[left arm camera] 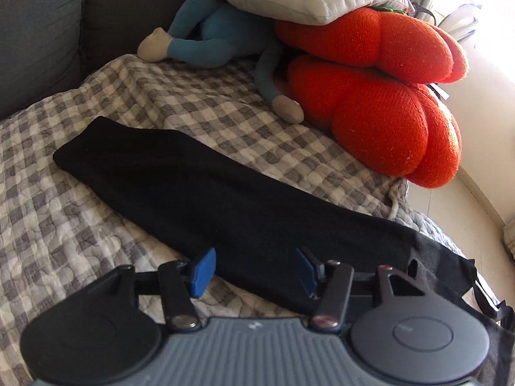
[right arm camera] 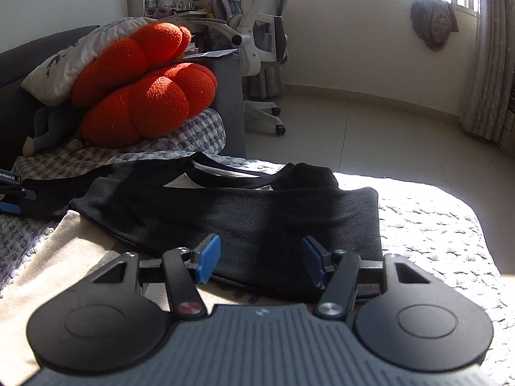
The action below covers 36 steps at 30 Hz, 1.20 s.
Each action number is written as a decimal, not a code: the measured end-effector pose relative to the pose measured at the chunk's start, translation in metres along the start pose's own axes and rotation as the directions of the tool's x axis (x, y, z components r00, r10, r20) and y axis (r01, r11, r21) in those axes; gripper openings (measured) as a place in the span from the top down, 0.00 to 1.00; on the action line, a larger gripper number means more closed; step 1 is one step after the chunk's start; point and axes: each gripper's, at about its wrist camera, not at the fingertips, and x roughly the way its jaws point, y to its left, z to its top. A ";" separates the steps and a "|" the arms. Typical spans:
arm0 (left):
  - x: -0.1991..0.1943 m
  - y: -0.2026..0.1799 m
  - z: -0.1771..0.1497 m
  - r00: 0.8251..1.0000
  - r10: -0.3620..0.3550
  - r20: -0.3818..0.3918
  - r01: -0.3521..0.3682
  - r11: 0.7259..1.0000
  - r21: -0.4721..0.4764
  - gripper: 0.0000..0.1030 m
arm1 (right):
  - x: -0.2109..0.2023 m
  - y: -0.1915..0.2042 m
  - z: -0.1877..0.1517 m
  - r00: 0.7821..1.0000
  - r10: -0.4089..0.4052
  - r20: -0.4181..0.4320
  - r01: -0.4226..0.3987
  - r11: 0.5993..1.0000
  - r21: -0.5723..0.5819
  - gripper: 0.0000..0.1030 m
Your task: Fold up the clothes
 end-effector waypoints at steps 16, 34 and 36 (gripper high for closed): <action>0.022 0.071 0.013 0.987 0.046 0.152 0.001 0.954 -0.299 0.66 | 0.010 0.047 0.010 0.998 0.067 0.011 -0.067 0.998 0.006 0.40; -0.026 0.018 0.016 0.893 -0.191 0.407 0.240 0.968 -0.073 0.95 | 0.011 0.039 0.012 0.997 0.080 0.019 -0.082 0.991 0.107 0.40; -0.034 0.004 0.014 0.882 -0.231 0.411 0.267 0.963 -0.031 0.95 | 0.011 0.040 0.012 0.997 0.079 0.018 -0.081 0.991 0.107 0.40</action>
